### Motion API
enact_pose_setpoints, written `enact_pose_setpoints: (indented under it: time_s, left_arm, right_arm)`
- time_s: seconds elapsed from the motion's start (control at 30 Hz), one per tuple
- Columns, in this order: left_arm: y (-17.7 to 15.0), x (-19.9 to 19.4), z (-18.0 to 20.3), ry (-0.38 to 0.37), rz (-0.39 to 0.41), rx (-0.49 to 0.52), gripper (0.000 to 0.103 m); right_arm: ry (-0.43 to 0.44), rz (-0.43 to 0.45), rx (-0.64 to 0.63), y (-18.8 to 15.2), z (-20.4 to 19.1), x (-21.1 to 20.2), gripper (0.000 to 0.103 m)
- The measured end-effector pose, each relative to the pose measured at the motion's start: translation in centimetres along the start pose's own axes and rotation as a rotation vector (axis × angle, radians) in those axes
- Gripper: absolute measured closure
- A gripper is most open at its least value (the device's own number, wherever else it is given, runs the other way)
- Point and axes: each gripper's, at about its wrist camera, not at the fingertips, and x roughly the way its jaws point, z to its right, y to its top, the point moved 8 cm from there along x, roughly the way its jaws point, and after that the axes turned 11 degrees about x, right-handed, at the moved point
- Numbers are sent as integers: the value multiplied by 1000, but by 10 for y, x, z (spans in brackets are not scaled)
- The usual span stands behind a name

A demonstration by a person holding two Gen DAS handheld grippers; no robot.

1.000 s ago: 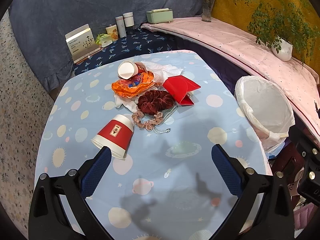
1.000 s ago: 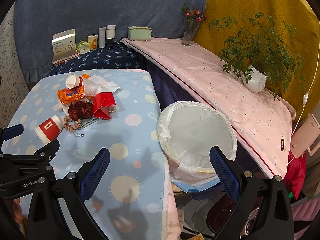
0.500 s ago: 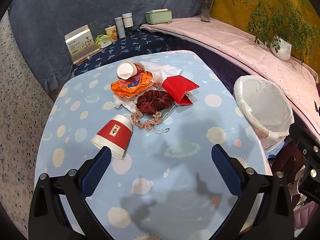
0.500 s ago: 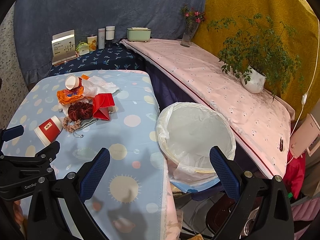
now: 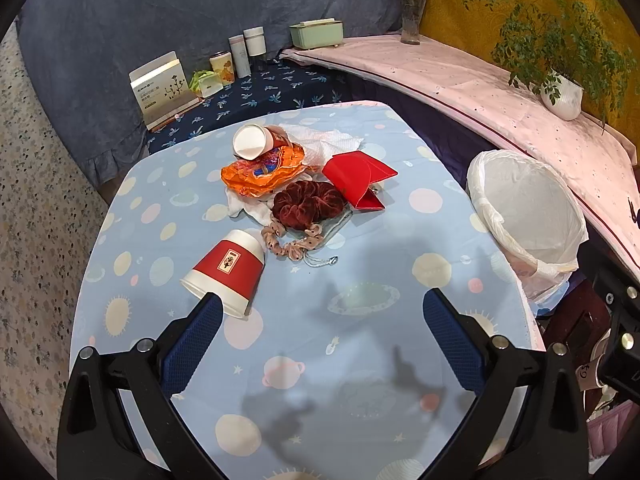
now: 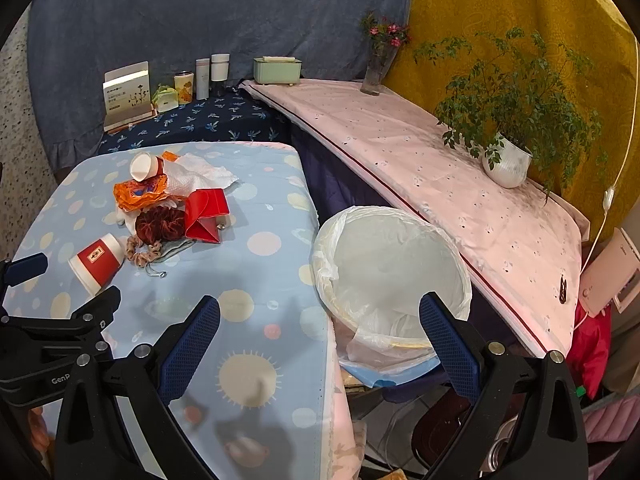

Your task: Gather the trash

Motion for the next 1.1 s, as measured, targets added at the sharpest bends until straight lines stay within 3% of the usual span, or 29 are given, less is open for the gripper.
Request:
enact_pose_setpoints:
  time_s: [1.1]
  left_arm:
    - [-1, -15, 5, 8, 38, 8, 7]
  right_arm:
    - [-9, 44, 8, 6, 4, -12, 8]
